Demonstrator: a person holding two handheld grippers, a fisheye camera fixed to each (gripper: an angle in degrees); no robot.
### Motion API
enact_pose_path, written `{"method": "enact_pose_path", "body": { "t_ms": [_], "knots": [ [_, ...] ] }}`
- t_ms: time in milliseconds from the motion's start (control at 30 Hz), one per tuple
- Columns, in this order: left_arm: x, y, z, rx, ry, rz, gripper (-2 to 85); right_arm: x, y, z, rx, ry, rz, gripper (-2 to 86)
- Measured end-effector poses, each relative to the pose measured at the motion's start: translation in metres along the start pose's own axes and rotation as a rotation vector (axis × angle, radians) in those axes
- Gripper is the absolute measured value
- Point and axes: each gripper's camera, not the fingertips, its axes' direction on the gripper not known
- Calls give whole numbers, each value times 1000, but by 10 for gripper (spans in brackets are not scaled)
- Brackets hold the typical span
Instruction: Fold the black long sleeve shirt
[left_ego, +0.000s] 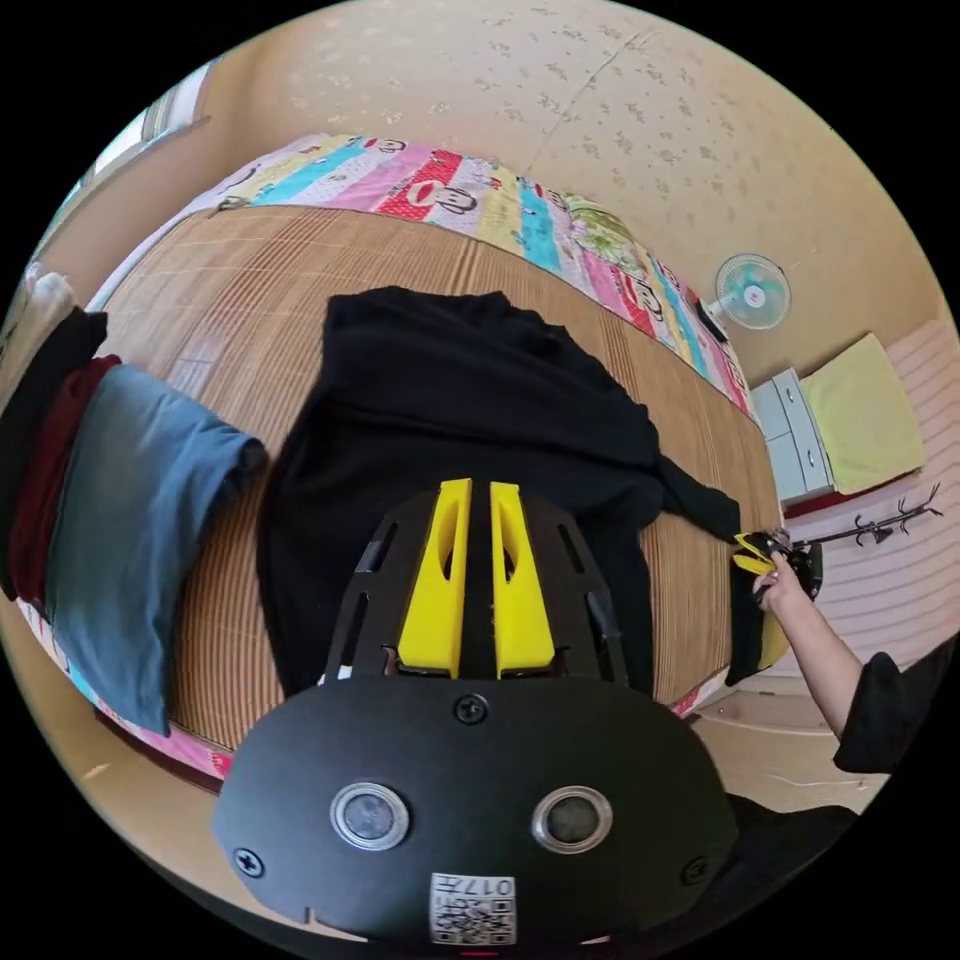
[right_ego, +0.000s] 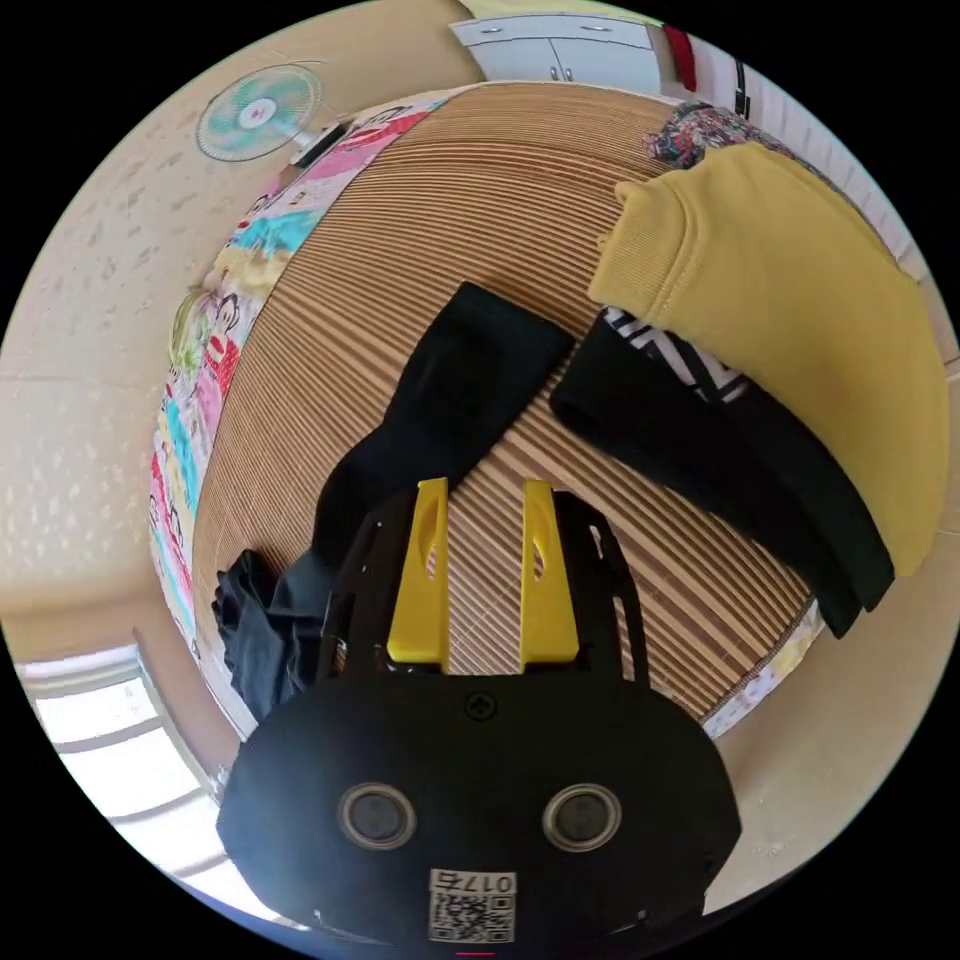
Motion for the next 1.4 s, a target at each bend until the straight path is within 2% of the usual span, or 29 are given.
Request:
{"method": "enact_pose_path", "body": {
  "t_ms": [100,233,433,567,667,767,867,933,1067,1167,1233,1300,1400],
  "knots": [
    [38,-7,41,-25,87,13,47,11,-23,10,-28,-59,56,84],
    [76,-20,75,9,177,37,48,-1,-26,-7,21,-154,-26,30],
    [107,-40,126,17,257,123,49,-29,-9,-111,125,-427,-80,17],
    [115,-55,172,-23,302,137,51,-59,-31,-134,232,-294,-157,22],
    [119,-62,193,-6,276,150,53,-82,-67,-93,257,-168,-263,32],
    [119,-59,201,-7,272,169,55,-90,-107,-48,194,10,-310,47],
    [113,-48,202,-19,249,184,61,-80,-124,-66,269,139,-305,67],
    [108,-42,206,-28,227,180,63,-70,-130,-78,262,123,-315,77],
    [103,-44,216,-22,215,151,66,-45,-153,-51,6,-16,-354,123],
    [105,-48,226,-14,188,149,67,-33,-161,-10,-117,63,-323,128],
    [106,-48,237,-48,173,153,67,-34,-158,-11,-38,84,-304,105],
    [104,-46,239,-61,174,154,67,-49,-157,-19,-23,-6,-407,48],
    [102,-41,225,-38,203,151,69,-58,-150,-66,33,-41,-434,32]
  ]
}}
